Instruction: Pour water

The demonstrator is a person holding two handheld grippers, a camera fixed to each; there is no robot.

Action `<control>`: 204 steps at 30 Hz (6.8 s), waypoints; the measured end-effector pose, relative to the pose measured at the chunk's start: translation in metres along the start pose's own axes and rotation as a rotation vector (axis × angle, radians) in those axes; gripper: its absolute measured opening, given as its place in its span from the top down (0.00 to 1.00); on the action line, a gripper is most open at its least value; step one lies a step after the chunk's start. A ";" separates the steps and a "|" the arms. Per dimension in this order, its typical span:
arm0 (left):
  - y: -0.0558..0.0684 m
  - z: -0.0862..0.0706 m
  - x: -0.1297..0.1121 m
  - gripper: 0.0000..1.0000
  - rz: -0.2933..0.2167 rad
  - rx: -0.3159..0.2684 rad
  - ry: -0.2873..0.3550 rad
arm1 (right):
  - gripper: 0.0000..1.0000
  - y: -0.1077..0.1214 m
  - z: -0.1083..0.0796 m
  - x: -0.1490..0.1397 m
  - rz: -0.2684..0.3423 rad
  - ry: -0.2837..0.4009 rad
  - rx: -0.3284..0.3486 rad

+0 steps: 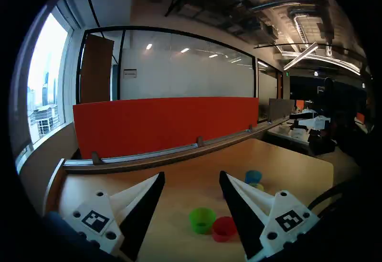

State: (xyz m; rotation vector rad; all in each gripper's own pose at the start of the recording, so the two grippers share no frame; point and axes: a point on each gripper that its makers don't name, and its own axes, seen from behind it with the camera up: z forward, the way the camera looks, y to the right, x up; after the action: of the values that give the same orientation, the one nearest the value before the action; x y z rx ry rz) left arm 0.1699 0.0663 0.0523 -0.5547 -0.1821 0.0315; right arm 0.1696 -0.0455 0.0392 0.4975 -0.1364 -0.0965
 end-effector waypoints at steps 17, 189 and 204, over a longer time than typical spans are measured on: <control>-0.006 0.009 -0.031 0.16 0.055 -0.053 -0.115 | 0.00 -0.012 0.002 -0.035 -0.042 -0.172 0.100; 0.033 0.136 -0.256 0.18 0.251 -0.323 -0.584 | 0.00 -0.008 0.110 -0.250 -0.038 -0.519 0.223; 0.029 0.134 -0.249 0.18 0.245 -0.307 -0.576 | 0.00 -0.013 0.116 -0.254 -0.047 -0.532 0.236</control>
State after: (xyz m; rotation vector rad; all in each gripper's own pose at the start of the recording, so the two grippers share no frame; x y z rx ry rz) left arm -0.0988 0.1407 0.1081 -0.8638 -0.6866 0.4099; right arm -0.0991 -0.0792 0.1068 0.7024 -0.6622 -0.2597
